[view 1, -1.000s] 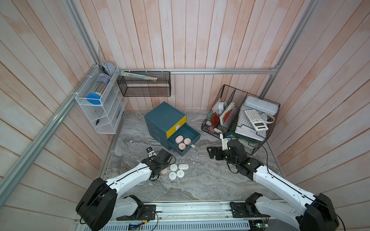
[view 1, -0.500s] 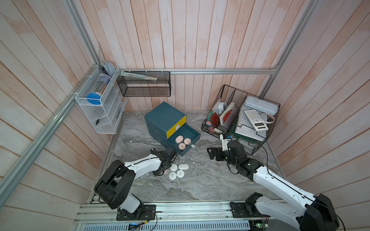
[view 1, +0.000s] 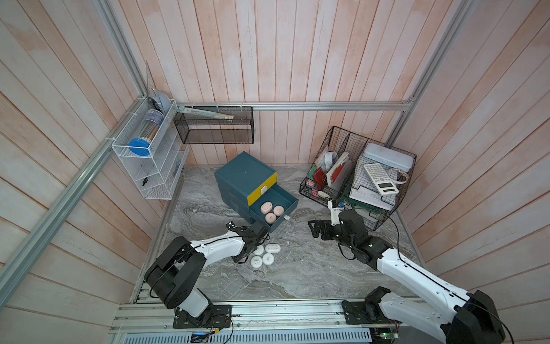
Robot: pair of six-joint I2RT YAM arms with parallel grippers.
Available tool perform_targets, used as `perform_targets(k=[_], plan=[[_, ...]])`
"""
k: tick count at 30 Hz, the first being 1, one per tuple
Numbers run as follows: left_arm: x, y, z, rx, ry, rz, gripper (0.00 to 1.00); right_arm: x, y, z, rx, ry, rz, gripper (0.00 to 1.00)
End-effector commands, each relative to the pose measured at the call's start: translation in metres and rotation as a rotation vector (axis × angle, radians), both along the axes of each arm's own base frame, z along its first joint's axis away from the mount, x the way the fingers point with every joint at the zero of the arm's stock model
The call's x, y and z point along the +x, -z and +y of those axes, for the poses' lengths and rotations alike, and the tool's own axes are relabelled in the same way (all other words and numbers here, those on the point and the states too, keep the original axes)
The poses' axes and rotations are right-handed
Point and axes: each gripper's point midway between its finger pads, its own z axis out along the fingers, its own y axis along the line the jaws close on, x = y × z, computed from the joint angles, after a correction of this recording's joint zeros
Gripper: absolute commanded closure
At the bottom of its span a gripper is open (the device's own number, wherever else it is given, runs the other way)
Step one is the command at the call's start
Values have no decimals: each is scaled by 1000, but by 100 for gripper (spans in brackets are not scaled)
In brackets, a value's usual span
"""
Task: Put the bluetooth earphones in the drawer according to color
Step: Pick up the Bluetooth earphone from the center of the board.
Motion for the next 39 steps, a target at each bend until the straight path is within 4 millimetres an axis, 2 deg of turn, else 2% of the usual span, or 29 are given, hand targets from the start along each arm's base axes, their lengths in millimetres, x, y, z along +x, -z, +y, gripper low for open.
perform_targets(k=[1, 3, 11, 13, 16, 18, 25, 28, 32, 39], plan=[[-13, 17, -13, -60, 2, 71, 42, -1, 1, -1, 6, -2, -5, 2], [-12, 17, -14, -68, 3, 66, 48, -1, 1, -1, 6, -4, -5, 2], [-11, 2, -10, -60, -7, 24, 50, 2, 0, 2, 10, -12, -4, 2], [-12, -1, -8, -57, -8, 23, 47, 2, 1, 3, 9, -14, 0, 2], [-18, -1, -8, -71, -9, 40, 33, 2, 0, 3, 9, -13, -1, 2], [-23, 0, -11, -88, -4, 48, 27, 2, 1, 2, 8, -12, -1, 2], [-34, 6, -15, -86, 1, 74, 25, 1, 4, 3, 10, -14, 3, 2], [-33, 10, -12, -67, -5, 71, 28, 1, 5, 3, 11, -14, 1, 2], [-32, 14, -19, -90, -1, 80, 34, 1, 7, 3, 9, -18, 8, 2], [-29, 6, -18, -94, -10, 53, 45, 3, 4, 4, 12, -19, 4, 2]])
